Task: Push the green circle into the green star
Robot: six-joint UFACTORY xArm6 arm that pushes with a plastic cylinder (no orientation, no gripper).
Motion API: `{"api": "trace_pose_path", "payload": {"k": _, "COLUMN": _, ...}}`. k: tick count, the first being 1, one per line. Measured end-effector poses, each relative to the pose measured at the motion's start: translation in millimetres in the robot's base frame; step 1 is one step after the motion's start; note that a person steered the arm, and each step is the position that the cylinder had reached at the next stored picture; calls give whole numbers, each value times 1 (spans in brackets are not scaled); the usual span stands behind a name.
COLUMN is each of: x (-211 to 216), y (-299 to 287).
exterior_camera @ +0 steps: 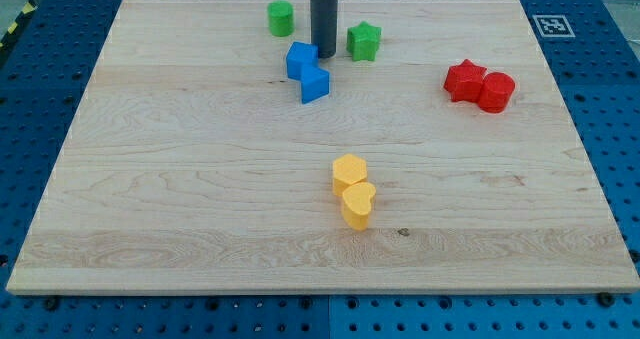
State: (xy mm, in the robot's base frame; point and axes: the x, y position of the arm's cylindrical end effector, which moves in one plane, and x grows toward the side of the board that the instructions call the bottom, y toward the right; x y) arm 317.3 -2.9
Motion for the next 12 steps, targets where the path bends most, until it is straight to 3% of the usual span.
{"api": "trace_pose_path", "payload": {"k": 2, "x": 3, "y": -58}}
{"api": "trace_pose_path", "payload": {"k": 4, "x": -95, "y": -124}}
{"api": "trace_pose_path", "payload": {"k": 6, "x": -103, "y": -98}}
{"api": "trace_pose_path", "payload": {"k": 9, "x": -70, "y": -32}}
{"api": "trace_pose_path", "payload": {"k": 12, "x": -60, "y": -21}}
